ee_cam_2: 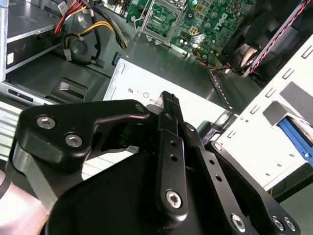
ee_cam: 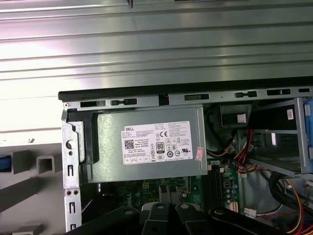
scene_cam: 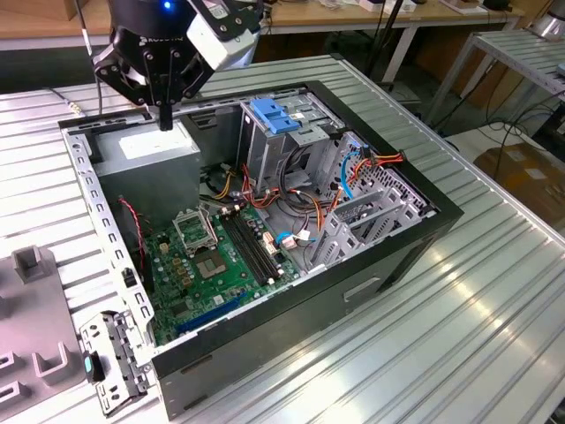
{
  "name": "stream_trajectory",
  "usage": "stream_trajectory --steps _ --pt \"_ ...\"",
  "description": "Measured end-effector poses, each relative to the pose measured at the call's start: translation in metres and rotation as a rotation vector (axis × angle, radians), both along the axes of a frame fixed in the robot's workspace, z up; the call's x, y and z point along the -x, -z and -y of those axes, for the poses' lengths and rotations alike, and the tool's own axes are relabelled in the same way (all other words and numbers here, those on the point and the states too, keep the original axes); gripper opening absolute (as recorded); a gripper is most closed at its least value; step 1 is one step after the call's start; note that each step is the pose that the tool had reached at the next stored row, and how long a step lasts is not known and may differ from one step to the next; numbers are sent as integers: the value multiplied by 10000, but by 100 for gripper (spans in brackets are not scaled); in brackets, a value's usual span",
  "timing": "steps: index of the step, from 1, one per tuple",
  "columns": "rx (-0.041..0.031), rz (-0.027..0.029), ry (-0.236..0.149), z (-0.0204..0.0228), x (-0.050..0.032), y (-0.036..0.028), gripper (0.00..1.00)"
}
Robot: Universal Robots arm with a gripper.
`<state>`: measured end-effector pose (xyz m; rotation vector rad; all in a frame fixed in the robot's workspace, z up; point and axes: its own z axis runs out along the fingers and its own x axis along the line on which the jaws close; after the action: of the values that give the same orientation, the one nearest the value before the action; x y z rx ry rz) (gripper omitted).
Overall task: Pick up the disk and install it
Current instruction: 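Reach for the disk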
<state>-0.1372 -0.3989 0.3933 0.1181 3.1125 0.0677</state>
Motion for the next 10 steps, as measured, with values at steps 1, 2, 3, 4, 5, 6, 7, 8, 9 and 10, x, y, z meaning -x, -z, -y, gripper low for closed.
stream_trajectory --steps 1,2,3,4,5,6,7,8,9,10 --pt "0 0 -1 0 4 0 11" --pt "0 0 0 0 10 0 11" --pt "0 0 -1 0 17 0 11" --pt "1 0 -1 0 23 0 11" --pt "0 0 0 0 29 0 11" --pt "0 0 0 0 35 0 11" --pt "1 0 0 0 49 0 11" --pt "0 0 0 0 55 0 11" --pt "0 0 -1 0 59 0 11" --pt "0 0 0 0 64 0 11"
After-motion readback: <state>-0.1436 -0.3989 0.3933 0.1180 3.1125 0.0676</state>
